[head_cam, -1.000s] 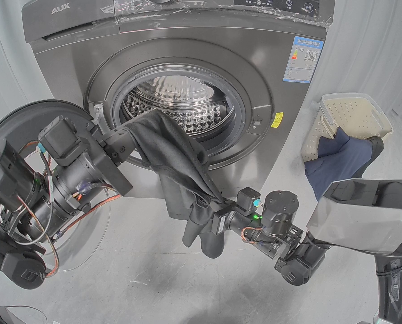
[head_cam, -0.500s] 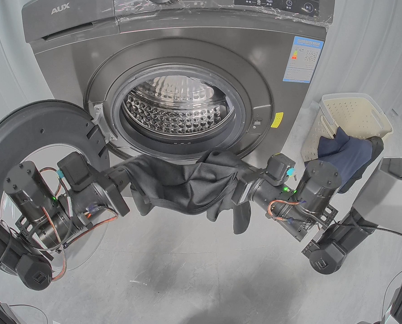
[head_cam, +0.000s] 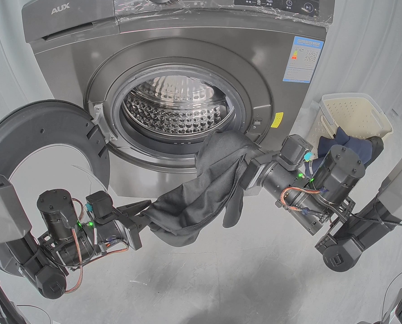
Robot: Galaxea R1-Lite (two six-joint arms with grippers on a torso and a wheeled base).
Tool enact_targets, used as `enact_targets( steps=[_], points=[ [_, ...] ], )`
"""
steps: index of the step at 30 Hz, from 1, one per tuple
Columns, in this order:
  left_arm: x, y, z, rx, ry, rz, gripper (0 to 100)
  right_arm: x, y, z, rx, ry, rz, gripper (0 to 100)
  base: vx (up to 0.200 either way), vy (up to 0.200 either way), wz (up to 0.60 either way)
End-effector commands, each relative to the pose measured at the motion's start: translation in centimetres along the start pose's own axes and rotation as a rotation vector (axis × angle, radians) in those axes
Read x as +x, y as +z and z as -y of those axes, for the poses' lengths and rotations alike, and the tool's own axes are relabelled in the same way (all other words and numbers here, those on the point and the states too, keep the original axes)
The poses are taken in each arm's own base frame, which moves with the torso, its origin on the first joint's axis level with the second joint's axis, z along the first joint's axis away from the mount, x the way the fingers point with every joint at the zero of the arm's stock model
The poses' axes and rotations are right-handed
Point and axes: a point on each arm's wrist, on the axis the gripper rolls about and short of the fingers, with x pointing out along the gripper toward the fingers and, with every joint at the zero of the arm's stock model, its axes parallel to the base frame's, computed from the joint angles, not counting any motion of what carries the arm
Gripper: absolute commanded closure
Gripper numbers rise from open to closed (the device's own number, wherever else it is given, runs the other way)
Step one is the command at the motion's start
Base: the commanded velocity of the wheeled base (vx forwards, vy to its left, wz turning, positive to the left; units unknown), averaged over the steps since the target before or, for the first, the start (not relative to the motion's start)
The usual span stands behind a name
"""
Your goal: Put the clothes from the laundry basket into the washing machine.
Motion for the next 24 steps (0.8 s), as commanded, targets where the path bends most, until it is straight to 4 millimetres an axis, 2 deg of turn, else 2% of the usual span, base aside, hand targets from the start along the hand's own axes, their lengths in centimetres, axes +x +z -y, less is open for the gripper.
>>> enact_targets(
  steps=[1,10,19,24],
  points=[
    [0.1,-1.0,-0.1,-0.014,0.002,-0.042,0,-0.1,0.3,-0.1,0.002,0.005,0.008,100,0.000,0.000,0.00],
    [-1.6,-4.3,0.4,-0.007,-0.017,-0.209,0,0.0,-0.5,0.1,0.024,-0.028,-0.009,100,0.000,0.000,0.00],
    [-2.8,-4.7,0.9,0.024,-0.059,-0.247,0,0.4,-0.1,0.0,0.024,-0.033,0.015,100,0.000,0.000,0.00],
    [-4.1,-5.9,1.4,0.043,-0.119,-0.321,0,0.3,0.1,-0.1,0.027,-0.029,0.018,100,0.000,0.000,0.00]
  ],
)
